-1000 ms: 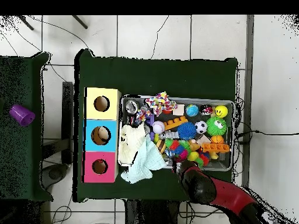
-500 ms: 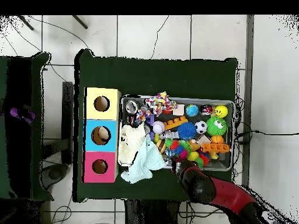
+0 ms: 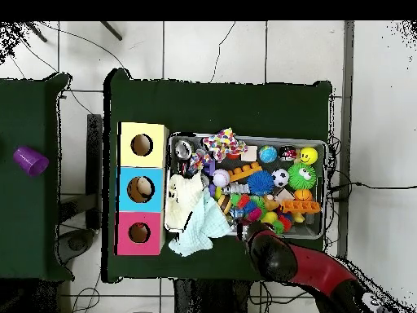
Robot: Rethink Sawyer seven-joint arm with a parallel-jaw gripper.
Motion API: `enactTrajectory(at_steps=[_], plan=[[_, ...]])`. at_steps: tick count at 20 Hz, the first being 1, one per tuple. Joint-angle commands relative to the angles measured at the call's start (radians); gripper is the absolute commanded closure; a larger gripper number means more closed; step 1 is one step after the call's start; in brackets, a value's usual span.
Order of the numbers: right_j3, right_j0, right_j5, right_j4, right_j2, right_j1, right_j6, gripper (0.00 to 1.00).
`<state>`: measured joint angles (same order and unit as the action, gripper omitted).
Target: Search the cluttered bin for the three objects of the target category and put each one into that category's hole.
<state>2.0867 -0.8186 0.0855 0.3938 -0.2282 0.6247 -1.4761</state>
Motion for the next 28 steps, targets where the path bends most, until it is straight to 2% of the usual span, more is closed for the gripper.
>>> enactTrajectory(at_steps=[1, 8, 28], plan=[[-0.057, 0.025, 0.157, -0.018, -0.054, 0.062, -0.055, 0.0], [-0.068, 0.039, 0.251, -0.046, -0.064, 0.12, -0.053, 0.0], [-0.068, 0.024, 0.246, -0.038, -0.083, 0.11, -0.062, 0.0]])
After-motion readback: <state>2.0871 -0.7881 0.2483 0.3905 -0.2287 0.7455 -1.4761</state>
